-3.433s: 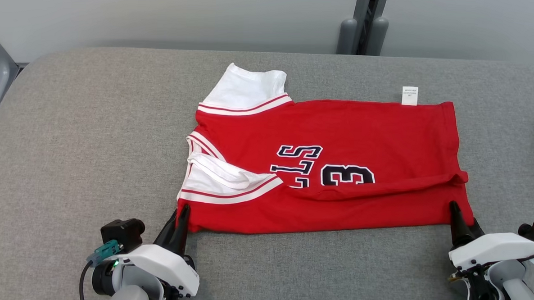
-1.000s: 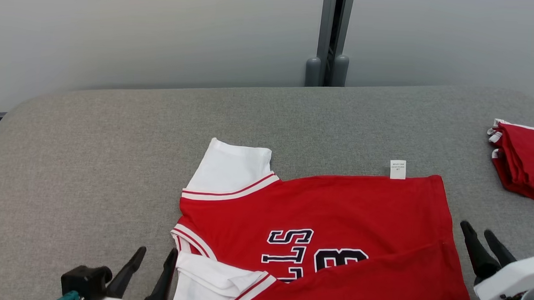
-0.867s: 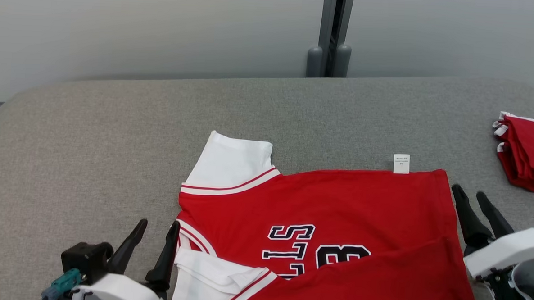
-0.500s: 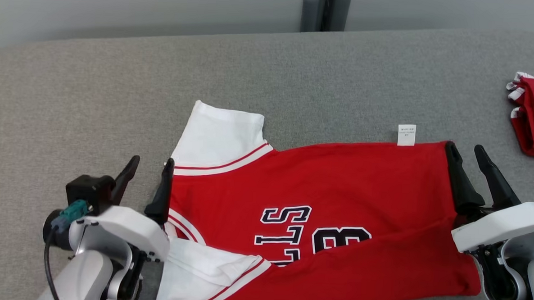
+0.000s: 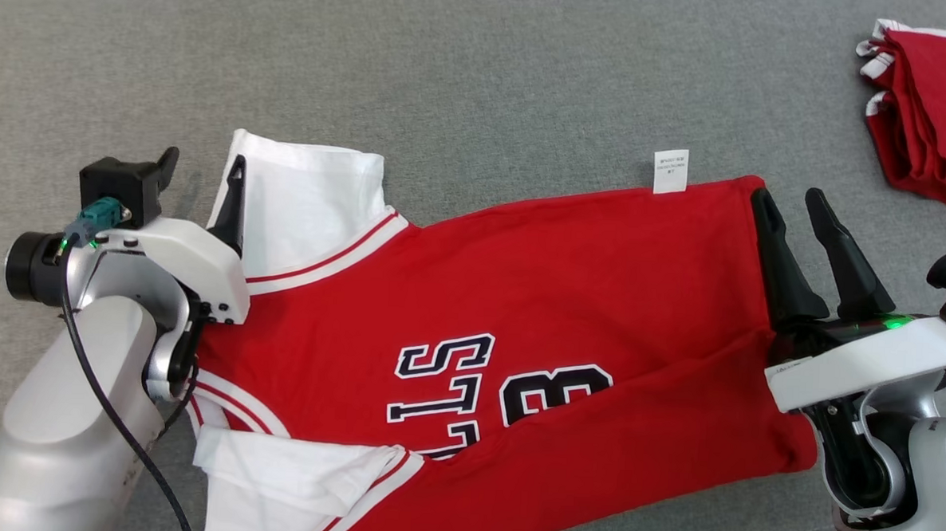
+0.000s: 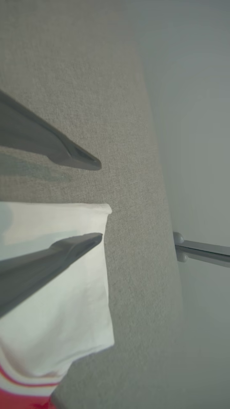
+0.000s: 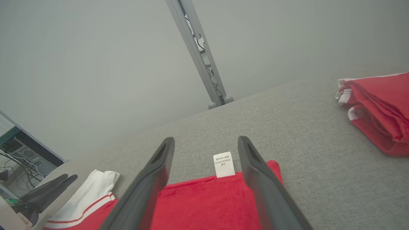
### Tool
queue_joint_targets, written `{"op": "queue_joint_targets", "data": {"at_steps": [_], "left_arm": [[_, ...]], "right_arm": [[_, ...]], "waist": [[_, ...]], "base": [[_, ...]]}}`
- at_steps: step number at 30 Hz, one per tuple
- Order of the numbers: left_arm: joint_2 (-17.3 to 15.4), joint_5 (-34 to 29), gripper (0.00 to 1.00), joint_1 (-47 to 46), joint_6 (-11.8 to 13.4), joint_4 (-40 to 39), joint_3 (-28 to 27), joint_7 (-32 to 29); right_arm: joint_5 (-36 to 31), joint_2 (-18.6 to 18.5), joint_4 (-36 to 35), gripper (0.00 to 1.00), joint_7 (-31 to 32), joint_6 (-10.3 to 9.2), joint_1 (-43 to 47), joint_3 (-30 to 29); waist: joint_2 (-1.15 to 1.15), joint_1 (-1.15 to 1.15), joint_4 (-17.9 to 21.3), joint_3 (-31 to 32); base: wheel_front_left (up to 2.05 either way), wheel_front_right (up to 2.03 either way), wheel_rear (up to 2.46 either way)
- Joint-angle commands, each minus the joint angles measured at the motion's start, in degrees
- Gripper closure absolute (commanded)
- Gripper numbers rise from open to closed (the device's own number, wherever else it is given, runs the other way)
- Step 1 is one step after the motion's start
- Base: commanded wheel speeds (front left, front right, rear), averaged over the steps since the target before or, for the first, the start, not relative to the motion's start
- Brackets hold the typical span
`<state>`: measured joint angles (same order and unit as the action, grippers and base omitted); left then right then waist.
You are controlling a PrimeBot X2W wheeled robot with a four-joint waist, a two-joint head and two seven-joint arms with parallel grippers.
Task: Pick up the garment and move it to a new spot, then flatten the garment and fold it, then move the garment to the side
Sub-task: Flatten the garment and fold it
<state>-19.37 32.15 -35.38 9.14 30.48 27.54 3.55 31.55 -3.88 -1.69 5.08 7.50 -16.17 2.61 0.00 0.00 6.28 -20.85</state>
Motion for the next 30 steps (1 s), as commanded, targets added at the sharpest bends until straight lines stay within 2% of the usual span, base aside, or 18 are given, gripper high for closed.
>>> {"op": "queue_joint_targets", "data": {"at_steps": [1,10,11,12,21,26,30], "left_arm": [[-0.5,-0.8,0.0,-2.7,-0.4,2.3,0.3,0.0],[-0.4,-2.7,0.0,-10.3,-3.4,12.6,2.6,-0.5],[-0.2,-2.6,0.27,-10.8,-3.9,13.3,2.9,-0.6],[-0.1,-2.6,1.0,-11.2,-4.3,14.0,3.1,-0.8],[1.2,-2.0,1.0,-12.8,-6.0,15.1,3.3,3.4],[2.1,-1.9,1.0,-11.2,-6.6,12.3,3.9,5.7],[2.6,-1.8,1.0,-9.9,-6.3,9.0,4.4,5.8]], "right_arm": [[-0.7,0.2,-0.8,0.0,0.0,-0.02,-0.9,0.5],[-1.4,0.7,-1.3,0.0,-1.1,-0.02,-0.9,1.3],[-1.4,0.7,-1.3,0.0,-1.2,-0.01,-0.9,1.3],[-1.4,0.7,-1.2,0.0,-1.2,-0.02,-0.9,1.3],[-1.7,0.3,1.4,0.0,-0.2,-0.02,-2.1,-0.4],[-0.7,-1.0,7.0,0.0,2.6,-0.01,-4.9,-4.9],[3.0,-1.6,13.3,0.0,6.4,-0.02,-8.5,-9.3]], "waist": [[0.0,0.0,2.1,-2.2],[0.0,0.0,3.9,-4.1],[0.0,0.0,3.9,-4.2],[0.0,0.0,4.0,-4.2],[0.0,0.0,2.6,-4.1],[0.0,0.0,-0.2,-3.9],[0.0,0.0,-2.5,-3.8]], "base": [[0.0,0.0,0.0],[0.0,0.0,0.0],[0.0,0.0,0.0],[0.0,0.0,0.0],[0.0,0.0,0.0],[0.0,0.0,0.0],[0.0,0.0,0.0]]}}
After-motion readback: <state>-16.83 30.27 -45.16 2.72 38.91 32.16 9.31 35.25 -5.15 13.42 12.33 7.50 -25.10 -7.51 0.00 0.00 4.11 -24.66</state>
